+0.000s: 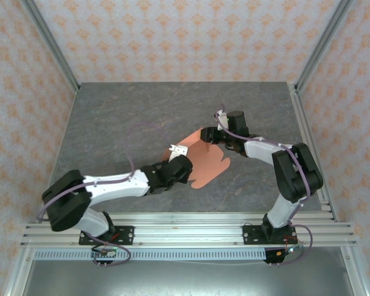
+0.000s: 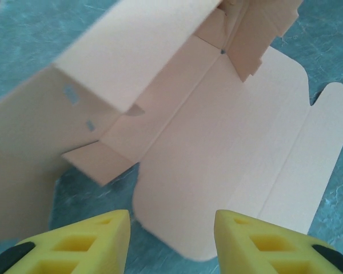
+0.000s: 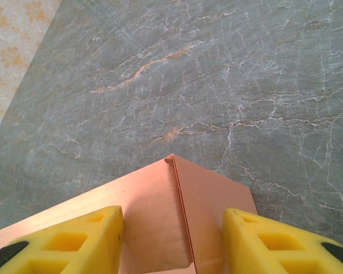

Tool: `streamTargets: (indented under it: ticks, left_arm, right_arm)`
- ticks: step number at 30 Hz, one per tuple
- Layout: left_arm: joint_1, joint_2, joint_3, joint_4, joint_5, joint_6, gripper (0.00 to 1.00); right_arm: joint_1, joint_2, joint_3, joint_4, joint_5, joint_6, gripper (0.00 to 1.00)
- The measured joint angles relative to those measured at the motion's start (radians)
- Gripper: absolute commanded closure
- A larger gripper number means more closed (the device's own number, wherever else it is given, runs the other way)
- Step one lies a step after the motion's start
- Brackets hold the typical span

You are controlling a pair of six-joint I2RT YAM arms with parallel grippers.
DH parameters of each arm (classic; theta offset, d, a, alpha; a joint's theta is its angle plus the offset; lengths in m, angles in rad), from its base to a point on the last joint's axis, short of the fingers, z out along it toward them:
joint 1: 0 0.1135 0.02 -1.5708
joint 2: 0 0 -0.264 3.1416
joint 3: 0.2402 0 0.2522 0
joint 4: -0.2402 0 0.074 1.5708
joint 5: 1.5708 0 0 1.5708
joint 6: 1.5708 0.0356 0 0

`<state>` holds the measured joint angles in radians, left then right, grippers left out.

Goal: Fold the paper box

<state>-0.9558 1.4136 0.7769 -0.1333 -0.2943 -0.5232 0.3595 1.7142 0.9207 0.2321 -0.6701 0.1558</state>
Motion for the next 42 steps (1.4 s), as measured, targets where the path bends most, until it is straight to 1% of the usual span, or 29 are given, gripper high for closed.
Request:
streamTargets:
  ticks: [3, 4, 6, 8, 11, 13, 17, 19, 23, 26, 34, 38, 42]
  left_arm:
    - [0.006, -0.127, -0.045, -0.071, -0.066, -0.03, 0.56]
    - [0.015, -0.167, -0.059, -0.093, -0.086, -0.042, 0.58]
    - [0.058, -0.238, -0.089, -0.126, -0.108, -0.066, 0.6]
    - [0.126, -0.293, -0.126, -0.149, -0.117, -0.085, 0.59]
    - [0.198, -0.336, -0.166, -0.182, -0.135, -0.094, 0.59]
    - [0.239, -0.338, -0.172, -0.193, -0.132, -0.093, 0.6]
    - [0.318, -0.28, -0.172, -0.181, -0.113, -0.073, 0.63]
    - [0.328, -0.217, -0.172, -0.155, -0.093, -0.056, 0.65]
    - [0.328, -0.082, -0.168, -0.095, -0.052, -0.01, 0.68]
    - [0.328, -0.02, -0.168, -0.04, -0.026, 0.024, 0.68]
    - [0.328, 0.063, -0.148, 0.095, 0.045, 0.106, 0.71]
    - [0.32, 0.09, -0.132, 0.123, 0.072, 0.131, 0.71]
    - [0.291, 0.118, -0.114, 0.138, 0.082, 0.15, 0.71]
  right_arm:
    - [0.0, 0.0, 0.0, 0.0, 0.0, 0.0, 0.52]
    - [0.0, 0.0, 0.0, 0.0, 0.0, 0.0, 0.52]
    - [0.0, 0.0, 0.0, 0.0, 0.0, 0.0, 0.52]
    - [0.0, 0.0, 0.0, 0.0, 0.0, 0.0, 0.52]
    - [0.0, 0.0, 0.0, 0.0, 0.0, 0.0, 0.52]
    - [0.0, 0.0, 0.0, 0.0, 0.0, 0.0, 0.52]
    - [0.0, 0.0, 0.0, 0.0, 0.0, 0.0, 0.53]
    - [0.0, 0.0, 0.0, 0.0, 0.0, 0.0, 0.52]
    - [0.0, 0.0, 0.0, 0.0, 0.0, 0.0, 0.53]
    - [0.0, 0.0, 0.0, 0.0, 0.0, 0.0, 0.52]
    - [0.0, 0.006, 0.008, -0.001, -0.003, 0.0, 0.52]
    - [0.0, 0.008, 0.009, -0.001, -0.004, 0.0, 0.52]
    - [0.0, 0.008, 0.009, -0.001, -0.004, 0.0, 0.52]
